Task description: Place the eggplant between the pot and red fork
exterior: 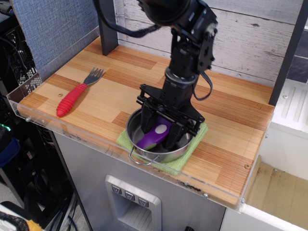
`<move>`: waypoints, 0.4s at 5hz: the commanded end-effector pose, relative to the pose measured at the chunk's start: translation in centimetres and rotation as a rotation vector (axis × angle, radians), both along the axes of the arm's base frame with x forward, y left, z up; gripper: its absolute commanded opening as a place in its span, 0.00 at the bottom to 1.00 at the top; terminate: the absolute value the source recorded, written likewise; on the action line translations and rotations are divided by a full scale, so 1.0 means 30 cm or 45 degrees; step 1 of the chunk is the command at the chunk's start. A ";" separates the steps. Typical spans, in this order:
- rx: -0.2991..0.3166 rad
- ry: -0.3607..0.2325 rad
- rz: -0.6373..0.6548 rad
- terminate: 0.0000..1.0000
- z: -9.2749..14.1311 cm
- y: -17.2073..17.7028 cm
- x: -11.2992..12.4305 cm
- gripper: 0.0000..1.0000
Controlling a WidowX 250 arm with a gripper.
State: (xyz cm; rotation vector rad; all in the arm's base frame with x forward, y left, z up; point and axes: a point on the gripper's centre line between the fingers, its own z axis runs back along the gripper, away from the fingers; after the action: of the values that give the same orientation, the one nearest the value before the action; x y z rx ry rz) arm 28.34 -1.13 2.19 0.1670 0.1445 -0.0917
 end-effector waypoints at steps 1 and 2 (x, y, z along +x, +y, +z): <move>-0.116 -0.208 0.045 0.00 0.211 0.061 0.016 0.00; -0.119 -0.209 0.112 0.00 0.223 0.153 0.005 0.00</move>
State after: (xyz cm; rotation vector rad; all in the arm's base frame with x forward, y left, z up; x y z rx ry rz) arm 28.19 3.42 7.03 0.0699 0.0543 0.0153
